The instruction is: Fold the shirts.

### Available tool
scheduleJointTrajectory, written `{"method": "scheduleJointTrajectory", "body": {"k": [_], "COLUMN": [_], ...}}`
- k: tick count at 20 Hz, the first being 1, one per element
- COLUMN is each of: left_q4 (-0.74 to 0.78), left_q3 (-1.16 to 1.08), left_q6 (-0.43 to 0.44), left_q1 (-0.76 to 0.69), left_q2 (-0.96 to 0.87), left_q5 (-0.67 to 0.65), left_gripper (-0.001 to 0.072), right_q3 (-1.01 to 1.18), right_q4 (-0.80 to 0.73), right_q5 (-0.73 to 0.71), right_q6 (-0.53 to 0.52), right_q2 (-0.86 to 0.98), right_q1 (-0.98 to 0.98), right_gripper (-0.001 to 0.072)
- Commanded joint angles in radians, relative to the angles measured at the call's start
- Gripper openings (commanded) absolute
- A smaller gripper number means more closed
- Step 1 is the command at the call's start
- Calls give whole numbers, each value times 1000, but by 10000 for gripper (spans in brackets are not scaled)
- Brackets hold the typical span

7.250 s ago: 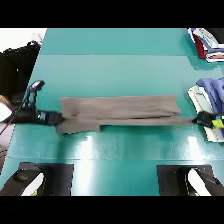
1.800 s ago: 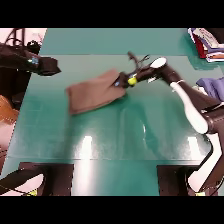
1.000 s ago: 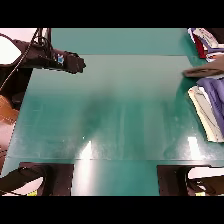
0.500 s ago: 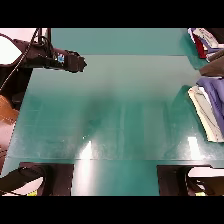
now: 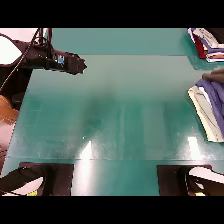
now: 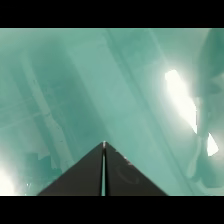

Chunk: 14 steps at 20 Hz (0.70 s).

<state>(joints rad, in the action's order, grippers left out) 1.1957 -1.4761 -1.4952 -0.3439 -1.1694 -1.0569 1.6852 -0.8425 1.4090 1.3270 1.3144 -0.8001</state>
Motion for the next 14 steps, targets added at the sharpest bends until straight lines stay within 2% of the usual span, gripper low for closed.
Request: {"method": "scheduleJointTrajectory", "body": {"k": [1, 2, 3, 4, 5, 6, 7, 8, 11, 14], "left_q4": [0, 1, 1, 0, 0, 0, 0, 0, 0, 0], "left_q3": [0, 0, 0, 0, 0, 0, 0, 0, 0, 0], "left_q6": [3, 3, 3, 3, 3, 3, 3, 3, 3, 3], "left_q1": [0, 0, 0, 0, 0, 0, 0, 0, 0, 0], "left_q2": [1, 1, 1, 1, 1, 1, 1, 1, 1, 1], "left_q5": [-7, -7, -7, -8, -8, -9, -9, -9, -6, -5], "left_gripper": [25, 25, 25, 25, 25, 26, 26, 26, 26, 26], "right_q3": [-149, -192, -230, -269, -298, -319, -334, -339, -311, -268], "right_q4": [-175, -210, -238, -260, -267, -268, -267, -255, -161, -39], "right_q5": [95, 108, 114, 116, 115, 116, 117, 118, 108, 76], "right_q6": [1, 3, 11, 17, 18, 18, 18, 20, 63, 62], "right_q2": [-82, -104, -124, -145, -163, -177, -190, -196, -196, -196], "right_q1": [-85, -114, -143, -174, -207, -241, -278, -303, -313, -194], "right_gripper": [18, 97, 298, 421, 464, 464, 499, 582, 597, 596]}}
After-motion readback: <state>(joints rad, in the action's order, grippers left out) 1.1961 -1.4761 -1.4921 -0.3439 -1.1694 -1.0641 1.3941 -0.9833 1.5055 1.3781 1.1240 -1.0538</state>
